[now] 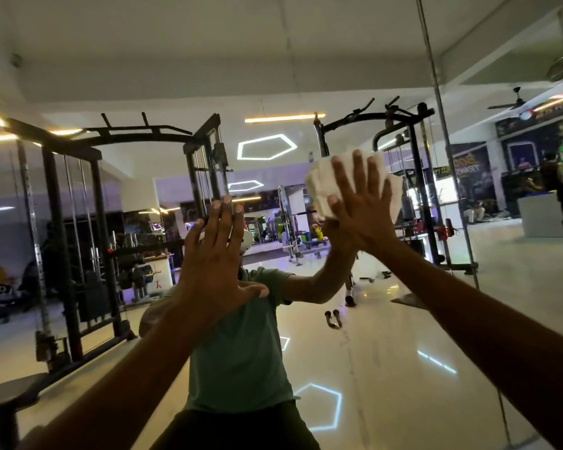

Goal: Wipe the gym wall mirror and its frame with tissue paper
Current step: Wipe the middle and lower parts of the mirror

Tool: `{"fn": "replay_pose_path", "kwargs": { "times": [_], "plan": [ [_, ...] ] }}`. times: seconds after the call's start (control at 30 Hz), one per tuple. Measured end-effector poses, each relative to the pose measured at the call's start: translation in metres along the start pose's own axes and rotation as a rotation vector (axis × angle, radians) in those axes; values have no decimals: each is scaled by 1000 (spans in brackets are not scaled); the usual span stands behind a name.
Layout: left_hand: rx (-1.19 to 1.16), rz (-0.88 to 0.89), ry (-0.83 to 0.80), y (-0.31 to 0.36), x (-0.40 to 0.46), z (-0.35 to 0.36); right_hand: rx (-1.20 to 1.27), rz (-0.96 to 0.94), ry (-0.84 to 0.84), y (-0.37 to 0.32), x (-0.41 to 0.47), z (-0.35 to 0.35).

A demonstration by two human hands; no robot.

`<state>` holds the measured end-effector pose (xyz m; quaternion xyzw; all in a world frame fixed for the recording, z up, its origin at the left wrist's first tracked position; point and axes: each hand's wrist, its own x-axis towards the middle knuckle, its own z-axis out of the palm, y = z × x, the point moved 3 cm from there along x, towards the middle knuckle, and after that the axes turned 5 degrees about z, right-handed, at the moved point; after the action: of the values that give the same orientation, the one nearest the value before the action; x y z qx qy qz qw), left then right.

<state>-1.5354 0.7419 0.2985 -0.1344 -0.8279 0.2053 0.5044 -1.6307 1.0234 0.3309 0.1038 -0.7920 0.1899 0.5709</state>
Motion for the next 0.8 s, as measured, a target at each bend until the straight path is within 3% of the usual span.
{"fn": "replay_pose_path", "kwargs": {
  "times": [0.13, 0.33, 0.43, 0.5, 0.57, 0.67, 0.73, 0.8],
  "plan": [
    [40, -108, 68, -19, -11, -11, 62, 239, 64, -54, 7, 4],
    [82, -244, -5, -61, -62, -4, 15, -262, 79, -211, -18, 32],
    [104, -208, -22, -66, -73, 3, -22, -518, 61, -200, -12, 30],
    [100, -200, -13, -67, -73, 3, -47, -578, 49, -158, 0, 22],
    [98, -195, 7, -68, -73, 3, -74, -474, 50, -105, 14, 12],
    [83, -195, 24, -69, -73, 6, -31, -175, 46, -58, 19, 4],
    [66, -196, 31, -68, -72, 8, 41, 48, 74, -77, 12, 10],
    [53, -189, 27, -67, -71, 11, 65, 85, 114, -130, 2, 16]
  ]
}}
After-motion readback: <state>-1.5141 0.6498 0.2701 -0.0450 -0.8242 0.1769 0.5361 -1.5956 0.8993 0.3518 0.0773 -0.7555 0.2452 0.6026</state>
